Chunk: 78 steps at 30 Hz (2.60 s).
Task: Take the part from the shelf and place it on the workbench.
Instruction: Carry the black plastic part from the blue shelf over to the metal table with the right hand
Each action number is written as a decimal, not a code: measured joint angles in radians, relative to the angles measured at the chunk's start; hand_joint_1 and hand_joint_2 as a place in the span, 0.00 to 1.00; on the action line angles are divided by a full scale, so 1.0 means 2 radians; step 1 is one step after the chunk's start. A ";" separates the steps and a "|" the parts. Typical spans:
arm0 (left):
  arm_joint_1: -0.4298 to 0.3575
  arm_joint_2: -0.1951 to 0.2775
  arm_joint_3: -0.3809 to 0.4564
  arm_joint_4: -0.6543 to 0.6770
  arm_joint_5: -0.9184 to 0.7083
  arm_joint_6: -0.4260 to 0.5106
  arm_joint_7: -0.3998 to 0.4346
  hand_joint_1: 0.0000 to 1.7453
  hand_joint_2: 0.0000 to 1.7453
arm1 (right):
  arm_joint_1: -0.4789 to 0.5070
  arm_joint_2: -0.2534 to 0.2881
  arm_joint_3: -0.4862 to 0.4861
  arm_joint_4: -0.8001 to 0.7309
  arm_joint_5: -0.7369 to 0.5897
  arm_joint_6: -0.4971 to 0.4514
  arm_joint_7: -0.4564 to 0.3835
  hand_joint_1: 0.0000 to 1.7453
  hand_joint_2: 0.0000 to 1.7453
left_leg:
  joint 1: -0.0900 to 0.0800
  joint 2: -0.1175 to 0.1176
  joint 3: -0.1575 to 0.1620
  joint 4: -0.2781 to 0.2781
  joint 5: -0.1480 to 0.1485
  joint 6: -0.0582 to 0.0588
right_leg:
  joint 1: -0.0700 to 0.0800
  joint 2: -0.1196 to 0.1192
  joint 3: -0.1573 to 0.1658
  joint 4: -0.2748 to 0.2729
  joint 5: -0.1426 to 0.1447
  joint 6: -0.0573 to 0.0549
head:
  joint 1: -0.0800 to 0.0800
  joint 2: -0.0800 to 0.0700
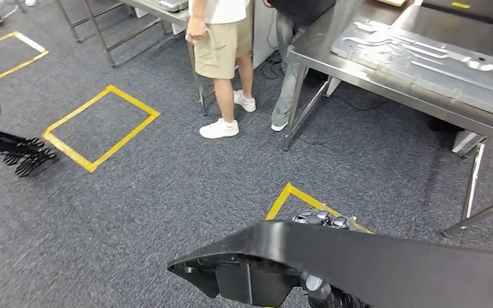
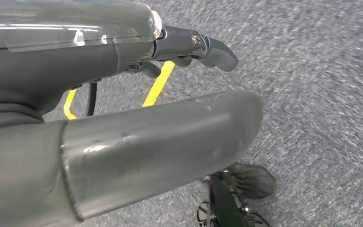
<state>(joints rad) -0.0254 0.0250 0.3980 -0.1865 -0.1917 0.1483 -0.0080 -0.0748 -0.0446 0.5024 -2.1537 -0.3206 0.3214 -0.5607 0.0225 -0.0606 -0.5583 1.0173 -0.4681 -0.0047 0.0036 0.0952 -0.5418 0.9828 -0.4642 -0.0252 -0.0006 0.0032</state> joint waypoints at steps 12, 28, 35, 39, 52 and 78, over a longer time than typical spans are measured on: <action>0.001 -0.005 0.003 0.000 -0.005 0.001 -0.003 0.00 0.00 | -0.005 -0.001 -0.004 0.006 -0.017 0.013 0.004 0.99 1.00 | 0.003 0.055 0.021 -0.029 -0.003 0.016 | -0.014 -0.046 -0.078 0.126 -0.039 0.033 | 0.001 0.000; 0.000 -0.011 0.012 -0.001 -0.005 0.000 -0.008 0.00 0.00 | 0.008 -0.001 -0.009 0.018 -0.032 0.023 0.012 0.99 1.00 | 0.002 0.029 -0.031 0.085 -0.046 -0.006 | -0.008 -0.015 -0.010 0.001 0.007 0.004 | 0.000 0.000; -0.003 -0.014 0.015 -0.001 -0.003 0.002 -0.006 0.00 0.00 | 0.013 -0.002 -0.015 0.022 -0.036 0.027 0.015 0.99 1.00 | 0.001 0.012 0.011 -0.023 0.001 0.012 | -0.010 0.009 -0.010 0.001 0.003 0.023 | 0.000 0.000; -0.001 -0.017 0.018 -0.001 0.003 -0.007 -0.014 0.00 0.00 | 0.013 -0.004 -0.020 0.023 -0.038 0.032 0.015 0.99 1.00 | 0.002 0.036 0.014 -0.028 0.003 0.020 | -0.010 -0.038 -0.061 0.103 -0.050 0.030 | 0.001 0.000; -0.003 -0.018 0.029 -0.001 0.008 -0.019 -0.024 0.00 0.00 | 0.013 -0.004 -0.037 0.026 -0.039 0.044 0.017 0.99 1.00 | 0.000 0.061 0.021 0.005 -0.038 -0.008 | -0.011 -0.057 -0.015 0.000 0.010 0.008 | 0.000 0.000; 0.000 -0.016 0.039 -0.001 0.009 -0.057 -0.020 0.00 0.00 | 0.011 -0.004 -0.037 0.033 -0.034 0.025 0.027 0.99 1.00 | -0.003 0.032 0.020 -0.022 -0.008 0.008 | -0.010 -0.050 -0.014 0.005 0.005 0.024 | 0.000 0.000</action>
<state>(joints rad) -0.0254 -0.0072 0.4753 -0.1881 -0.1740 0.0351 -0.0472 -0.0534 -0.0525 0.4290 -2.0870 -0.3893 0.3717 -0.5058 0.0163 0.0032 -0.5188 0.9725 -0.4839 0.0114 -0.0173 -0.0040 -0.5707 0.9932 -0.4541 0.0234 0.0001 0.0031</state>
